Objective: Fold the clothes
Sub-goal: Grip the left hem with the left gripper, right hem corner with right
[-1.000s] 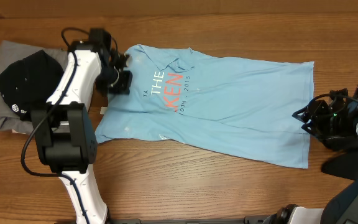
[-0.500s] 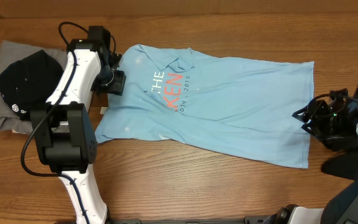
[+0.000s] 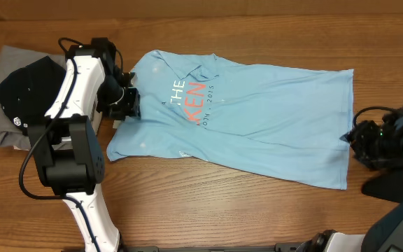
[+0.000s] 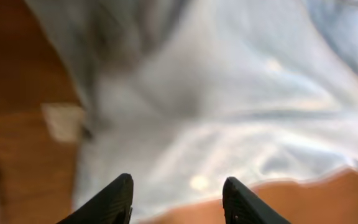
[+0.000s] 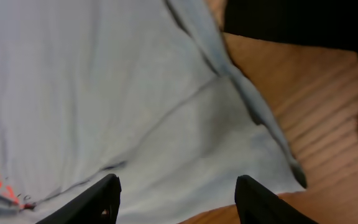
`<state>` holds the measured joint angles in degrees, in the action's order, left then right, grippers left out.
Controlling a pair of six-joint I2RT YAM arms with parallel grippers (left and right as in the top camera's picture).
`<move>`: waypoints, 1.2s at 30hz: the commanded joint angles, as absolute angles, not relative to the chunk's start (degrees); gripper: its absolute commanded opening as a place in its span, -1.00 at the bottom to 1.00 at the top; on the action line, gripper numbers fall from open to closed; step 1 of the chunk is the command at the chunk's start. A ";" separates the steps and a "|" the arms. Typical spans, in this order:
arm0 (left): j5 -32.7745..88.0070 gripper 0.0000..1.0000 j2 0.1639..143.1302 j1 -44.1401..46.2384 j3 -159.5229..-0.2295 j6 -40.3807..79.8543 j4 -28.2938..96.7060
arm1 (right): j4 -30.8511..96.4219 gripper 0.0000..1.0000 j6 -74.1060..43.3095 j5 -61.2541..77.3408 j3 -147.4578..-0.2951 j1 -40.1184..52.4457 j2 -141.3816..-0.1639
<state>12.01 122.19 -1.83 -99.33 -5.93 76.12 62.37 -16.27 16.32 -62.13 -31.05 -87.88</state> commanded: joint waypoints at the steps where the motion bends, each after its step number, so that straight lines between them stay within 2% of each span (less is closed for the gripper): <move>1: 16.36 -0.03 122.54 -1.89 -98.85 -7.07 79.94 | 62.08 0.25 -18.33 13.32 -59.22 -32.64 -87.68; 5: 13.65 -0.12 122.54 -2.94 -98.76 -6.59 84.36 | 61.58 0.10 -18.50 12.80 -56.51 -34.26 -88.55; 7: 8.67 -0.09 122.54 -3.64 -98.45 -4.36 84.40 | 60.95 0.10 -18.48 12.93 -55.31 -34.26 -88.71; 10: 4.64 -0.05 122.54 -5.15 -96.62 -2.31 82.89 | 60.73 0.00 -18.46 13.37 -54.02 -34.09 -88.75; 16: 7.14 -0.06 122.54 -6.46 -87.96 -2.35 74.59 | 60.34 0.02 -18.48 13.56 -52.27 -34.09 -88.75; 17: 7.99 -0.07 122.54 -6.46 -86.78 -2.35 73.45 | 60.03 0.09 -18.48 13.74 -51.77 -34.09 -88.75; 19: 8.82 -0.22 122.54 -6.46 -84.93 -2.55 71.83 | 59.42 0.15 -18.50 13.80 -50.98 -34.09 -88.75; 20: 8.82 -0.38 122.54 -6.46 -84.33 -2.55 71.16 | 59.20 0.15 -18.50 13.80 -50.68 -34.09 -88.75; 22: 8.80 -0.85 122.54 -6.48 -83.92 -2.55 70.54 | 59.02 0.16 -18.48 14.00 -50.48 -34.09 -88.75; 23: 8.73 -0.92 122.54 -6.52 -83.96 -2.55 70.52 | 59.05 0.16 -18.48 14.20 -50.46 -34.09 -88.75; 30: -0.08 -0.92 122.54 -8.86 -87.90 0.69 73.67 | 58.78 0.16 -18.46 14.17 -50.46 -34.09 -88.75; 36: 3.42 -0.92 122.54 -11.14 -88.99 0.03 73.38 | 57.14 0.16 -15.99 18.26 -50.46 -34.09 -88.75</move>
